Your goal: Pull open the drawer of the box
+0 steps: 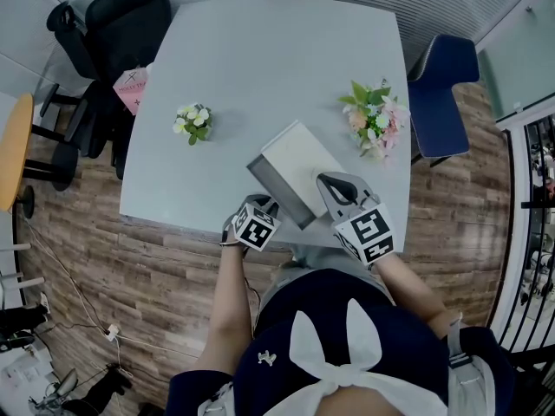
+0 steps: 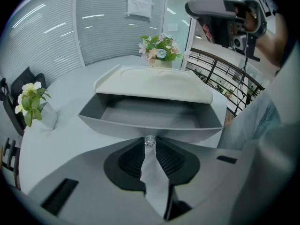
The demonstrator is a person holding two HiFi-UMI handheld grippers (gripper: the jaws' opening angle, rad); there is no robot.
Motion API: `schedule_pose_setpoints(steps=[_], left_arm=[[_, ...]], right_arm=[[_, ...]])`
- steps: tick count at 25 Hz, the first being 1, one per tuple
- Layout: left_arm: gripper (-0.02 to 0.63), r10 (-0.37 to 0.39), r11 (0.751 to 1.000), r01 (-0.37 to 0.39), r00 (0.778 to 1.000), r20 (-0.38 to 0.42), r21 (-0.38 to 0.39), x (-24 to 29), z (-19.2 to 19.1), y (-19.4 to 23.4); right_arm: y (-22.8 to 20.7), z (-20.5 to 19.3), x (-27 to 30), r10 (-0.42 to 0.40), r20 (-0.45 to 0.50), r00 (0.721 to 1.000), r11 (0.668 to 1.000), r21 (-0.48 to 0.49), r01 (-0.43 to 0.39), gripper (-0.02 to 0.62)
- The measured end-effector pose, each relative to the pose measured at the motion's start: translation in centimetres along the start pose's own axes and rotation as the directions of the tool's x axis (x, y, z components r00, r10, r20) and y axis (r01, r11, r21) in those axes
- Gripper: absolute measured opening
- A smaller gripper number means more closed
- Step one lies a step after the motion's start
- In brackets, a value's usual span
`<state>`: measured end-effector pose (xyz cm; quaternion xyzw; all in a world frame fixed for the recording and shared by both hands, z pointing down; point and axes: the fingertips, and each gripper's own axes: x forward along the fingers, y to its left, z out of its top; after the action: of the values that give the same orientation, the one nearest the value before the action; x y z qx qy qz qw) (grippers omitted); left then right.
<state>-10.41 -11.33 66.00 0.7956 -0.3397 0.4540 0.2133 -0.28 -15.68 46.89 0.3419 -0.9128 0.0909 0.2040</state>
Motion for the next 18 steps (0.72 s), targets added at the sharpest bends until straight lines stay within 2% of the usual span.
schedule_pose_setpoints(steps=[18], left_arm=[[0.086,0.012,0.999,-0.011,1.000,0.020,-0.045,-0.60,-0.50,0.21]], right_arm=[[0.46,-0.22,-0.44,-0.004,0.004,1.000,1.000,-0.024,0.005,0.005]])
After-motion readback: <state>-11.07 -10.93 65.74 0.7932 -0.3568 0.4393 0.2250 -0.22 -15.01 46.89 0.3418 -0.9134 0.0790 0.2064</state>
